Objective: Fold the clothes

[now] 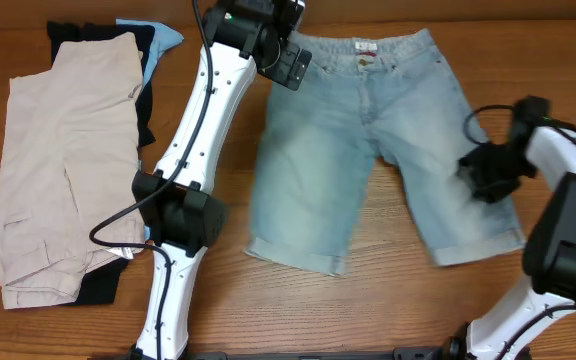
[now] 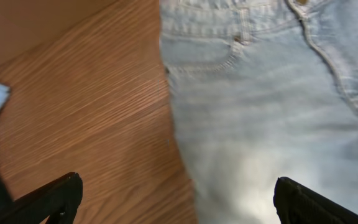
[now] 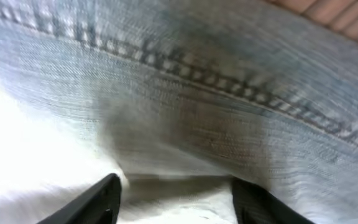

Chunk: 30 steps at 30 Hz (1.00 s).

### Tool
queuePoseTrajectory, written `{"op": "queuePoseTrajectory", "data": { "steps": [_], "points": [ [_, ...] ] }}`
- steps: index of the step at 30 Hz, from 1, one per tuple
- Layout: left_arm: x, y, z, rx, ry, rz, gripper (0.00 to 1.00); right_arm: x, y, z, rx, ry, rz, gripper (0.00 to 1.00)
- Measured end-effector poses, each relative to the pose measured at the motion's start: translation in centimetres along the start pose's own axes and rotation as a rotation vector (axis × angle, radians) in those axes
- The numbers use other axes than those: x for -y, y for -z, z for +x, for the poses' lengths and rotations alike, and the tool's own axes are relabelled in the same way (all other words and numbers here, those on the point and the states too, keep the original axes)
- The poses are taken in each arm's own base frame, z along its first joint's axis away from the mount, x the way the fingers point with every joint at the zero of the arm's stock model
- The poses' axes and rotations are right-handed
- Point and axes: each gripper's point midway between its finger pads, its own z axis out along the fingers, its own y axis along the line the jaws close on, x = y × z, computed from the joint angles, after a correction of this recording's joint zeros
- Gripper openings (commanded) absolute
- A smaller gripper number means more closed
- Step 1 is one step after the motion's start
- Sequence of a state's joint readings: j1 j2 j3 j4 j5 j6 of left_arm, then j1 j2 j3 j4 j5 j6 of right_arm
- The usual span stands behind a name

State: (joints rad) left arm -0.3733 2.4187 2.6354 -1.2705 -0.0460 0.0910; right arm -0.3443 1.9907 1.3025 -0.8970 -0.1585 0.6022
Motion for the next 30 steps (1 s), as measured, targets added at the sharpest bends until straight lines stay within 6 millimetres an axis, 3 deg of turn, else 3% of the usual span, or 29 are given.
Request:
{"op": "queuePoseTrajectory", "data": {
  "steps": [3,6,9,13,17,20,25,30],
  "points": [
    [0.7,-1.4,-0.3,0.012,-0.035,0.040,1.00,1.8,0.8,-2.0,-0.016,-0.020,-0.047,0.64],
    [1.7,-3.0,-1.5,0.060,-0.082,0.088,1.00,3.0,1.6,-2.8,-0.050,-0.003,-0.070,0.64],
    [2.6,-5.0,-2.8,0.120,-0.128,0.113,1.00,2.9,3.3,-3.1,-0.069,0.046,-0.075,0.67],
    [4.7,-9.1,-2.9,0.136,-0.193,0.146,1.00,-0.4,8.2,-4.1,0.013,0.170,-0.128,0.71],
    [6.5,-13.4,-0.1,0.055,-0.225,0.186,1.00,-3.6,13.8,-3.7,0.138,0.287,-0.201,0.72],
    [7.3,-15.3,1.7,-0.001,-0.244,0.207,0.99,-5.4,16.3,-2.6,0.198,0.353,-0.239,0.72],
    [7.4,-15.7,2.0,-0.008,-0.248,0.210,0.92,-7.4,16.6,-0.8,0.203,0.425,-0.254,0.72],
    [7.4,-15.7,2.1,-0.011,-0.249,0.210,0.95,-8.5,16.4,0.1,0.200,0.463,-0.260,0.72]
  ]
}}
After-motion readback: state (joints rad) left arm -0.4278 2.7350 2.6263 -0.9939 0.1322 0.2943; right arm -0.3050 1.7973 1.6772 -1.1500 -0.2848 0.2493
